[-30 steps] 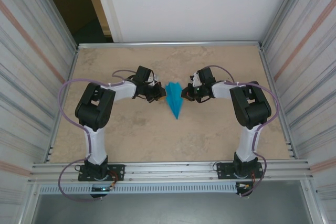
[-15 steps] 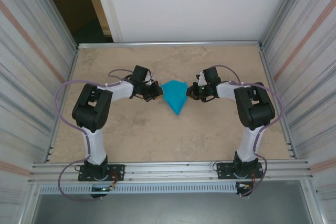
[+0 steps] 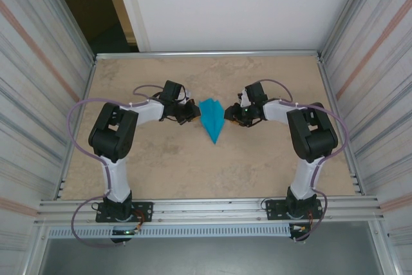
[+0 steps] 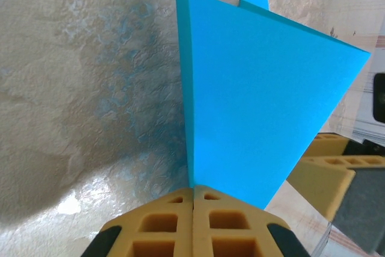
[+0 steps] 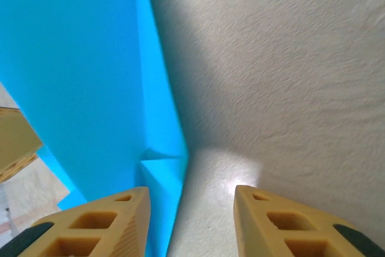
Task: Fold a paper plane with a square sheet of paper (pick it up from the middle)
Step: Move the paper plane to the top-center of the table.
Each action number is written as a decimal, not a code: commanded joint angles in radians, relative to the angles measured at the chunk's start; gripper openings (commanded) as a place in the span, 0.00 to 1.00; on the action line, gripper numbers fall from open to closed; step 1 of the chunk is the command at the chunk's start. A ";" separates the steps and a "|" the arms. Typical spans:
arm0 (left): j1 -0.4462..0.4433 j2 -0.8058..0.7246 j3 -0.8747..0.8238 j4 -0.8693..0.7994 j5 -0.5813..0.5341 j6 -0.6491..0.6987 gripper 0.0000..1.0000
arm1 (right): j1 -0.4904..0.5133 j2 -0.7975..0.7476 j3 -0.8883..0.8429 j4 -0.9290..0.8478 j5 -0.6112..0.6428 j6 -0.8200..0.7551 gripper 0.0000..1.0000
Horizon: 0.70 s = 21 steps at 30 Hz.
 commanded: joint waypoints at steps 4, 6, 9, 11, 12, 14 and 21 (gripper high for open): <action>-0.001 -0.005 -0.010 -0.002 0.025 0.010 0.03 | 0.103 -0.078 0.039 -0.121 0.175 -0.061 0.43; -0.001 -0.005 -0.012 -0.002 0.024 0.011 0.03 | 0.126 -0.071 0.036 -0.112 0.168 -0.051 0.43; -0.001 -0.002 -0.012 0.000 0.028 0.011 0.03 | 0.156 -0.045 0.050 -0.106 0.144 -0.048 0.42; -0.001 -0.002 -0.011 0.001 0.030 0.011 0.03 | 0.168 -0.026 0.066 -0.109 0.134 -0.048 0.40; -0.001 -0.001 -0.011 0.001 0.031 0.011 0.02 | 0.173 -0.019 0.072 -0.110 0.129 -0.048 0.40; -0.001 -0.001 -0.010 0.001 0.035 0.011 0.03 | 0.180 -0.005 0.085 -0.112 0.117 -0.047 0.40; -0.001 -0.005 -0.006 0.001 0.039 0.011 0.03 | 0.222 0.022 0.134 -0.161 0.126 -0.097 0.47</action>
